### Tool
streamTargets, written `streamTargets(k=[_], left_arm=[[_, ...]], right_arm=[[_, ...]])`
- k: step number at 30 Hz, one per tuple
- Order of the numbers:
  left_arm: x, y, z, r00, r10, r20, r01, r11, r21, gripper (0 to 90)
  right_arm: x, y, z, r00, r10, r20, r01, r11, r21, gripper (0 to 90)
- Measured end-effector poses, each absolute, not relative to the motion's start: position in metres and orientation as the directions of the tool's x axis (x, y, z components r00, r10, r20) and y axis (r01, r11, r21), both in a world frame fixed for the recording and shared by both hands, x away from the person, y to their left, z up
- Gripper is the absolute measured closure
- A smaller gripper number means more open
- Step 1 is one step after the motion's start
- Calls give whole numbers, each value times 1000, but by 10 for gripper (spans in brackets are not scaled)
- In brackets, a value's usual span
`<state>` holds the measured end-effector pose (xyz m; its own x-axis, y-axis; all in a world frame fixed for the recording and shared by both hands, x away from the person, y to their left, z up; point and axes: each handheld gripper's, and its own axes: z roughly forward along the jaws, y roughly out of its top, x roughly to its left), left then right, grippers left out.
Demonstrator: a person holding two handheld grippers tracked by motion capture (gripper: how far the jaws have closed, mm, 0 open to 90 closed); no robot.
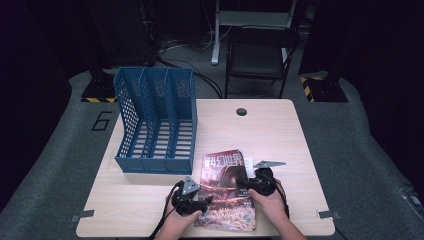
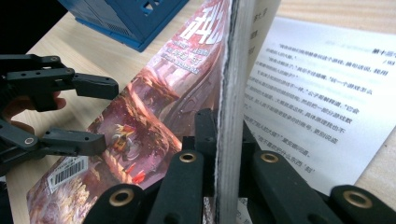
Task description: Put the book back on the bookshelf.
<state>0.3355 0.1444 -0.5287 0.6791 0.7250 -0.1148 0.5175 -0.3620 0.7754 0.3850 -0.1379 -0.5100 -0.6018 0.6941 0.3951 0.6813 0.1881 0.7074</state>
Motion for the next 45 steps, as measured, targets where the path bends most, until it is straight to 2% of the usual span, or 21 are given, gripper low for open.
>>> streamTargets(k=[8, 14, 26, 45], left_arm=[[338, 150, -526, 672, 715, -191, 567, -332, 754, 330], [338, 149, -525, 691, 699, -185, 560, -355, 748, 294], [347, 149, -520, 697, 675, -242, 591, -351, 726, 195], [357, 141, -509, 724, 636, -265, 577, -350, 738, 193]], right_arm=[[377, -139, -505, -611, 694, 381, 648, 161, 745, 862], [373, -139, -504, -611, 698, 374, 636, 150, 757, 861], [359, -140, -491, -629, 696, 347, 583, 127, 803, 861], [349, -141, -478, -678, 661, 323, 522, 123, 844, 860]])
